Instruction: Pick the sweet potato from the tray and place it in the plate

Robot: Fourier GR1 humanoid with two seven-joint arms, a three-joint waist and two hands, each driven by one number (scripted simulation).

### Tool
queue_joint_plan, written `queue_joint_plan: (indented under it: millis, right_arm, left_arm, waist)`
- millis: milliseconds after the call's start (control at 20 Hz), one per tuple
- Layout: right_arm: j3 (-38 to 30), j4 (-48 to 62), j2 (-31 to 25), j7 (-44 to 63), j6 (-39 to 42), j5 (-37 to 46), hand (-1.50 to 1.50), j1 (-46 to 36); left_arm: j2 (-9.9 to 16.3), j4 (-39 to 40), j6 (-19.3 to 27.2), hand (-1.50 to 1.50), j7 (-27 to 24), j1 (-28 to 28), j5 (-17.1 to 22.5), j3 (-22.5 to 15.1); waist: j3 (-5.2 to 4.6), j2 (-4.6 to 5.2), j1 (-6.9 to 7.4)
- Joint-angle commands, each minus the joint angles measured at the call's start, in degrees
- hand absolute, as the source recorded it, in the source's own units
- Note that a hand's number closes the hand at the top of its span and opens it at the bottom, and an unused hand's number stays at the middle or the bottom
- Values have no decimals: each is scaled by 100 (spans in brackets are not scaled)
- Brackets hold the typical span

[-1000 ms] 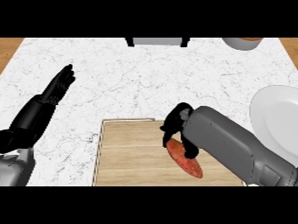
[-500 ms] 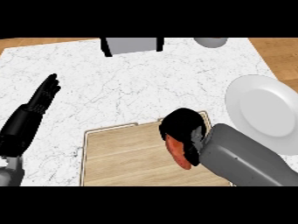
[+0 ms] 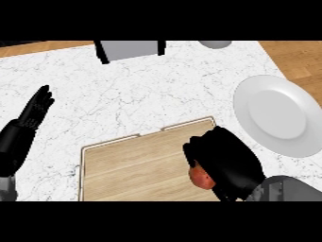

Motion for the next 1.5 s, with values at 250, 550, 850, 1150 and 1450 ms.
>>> queue_joint_plan:
  millis: [250, 550, 850, 1150, 1450]
  right_arm:
    - [-595, -2697, -1505, 458, -1382, 906, 150, 1851]
    - [-1258, -3312, -2330, 390, -2499, 1558, 150, 3281]
    - [-2063, -2631, -2848, -436, -3983, 1413, 150, 4711]
    - [-3189, -1640, -2836, -1767, -5200, 179, 150, 5472]
    - [-4014, -228, -2553, -3325, -5407, -1254, 150, 5140]
  left_arm:
    - [-31, -118, 27, 0, -296, 325, -49, 50]
    - [68, -374, -239, 0, -232, 240, 75, -19]
    - [85, -422, -313, 0, -9, -113, 127, -13]
    - [-65, -356, -425, 0, 68, -434, 106, -183]
    - [-329, -359, -327, 0, 6, -546, -240, -475]
  waist:
    - [-31, 150, 67]
    - [-19, 264, 372]
    - [-26, 344, 632]
    - [-38, 410, 945]
    - [-41, 433, 1152]
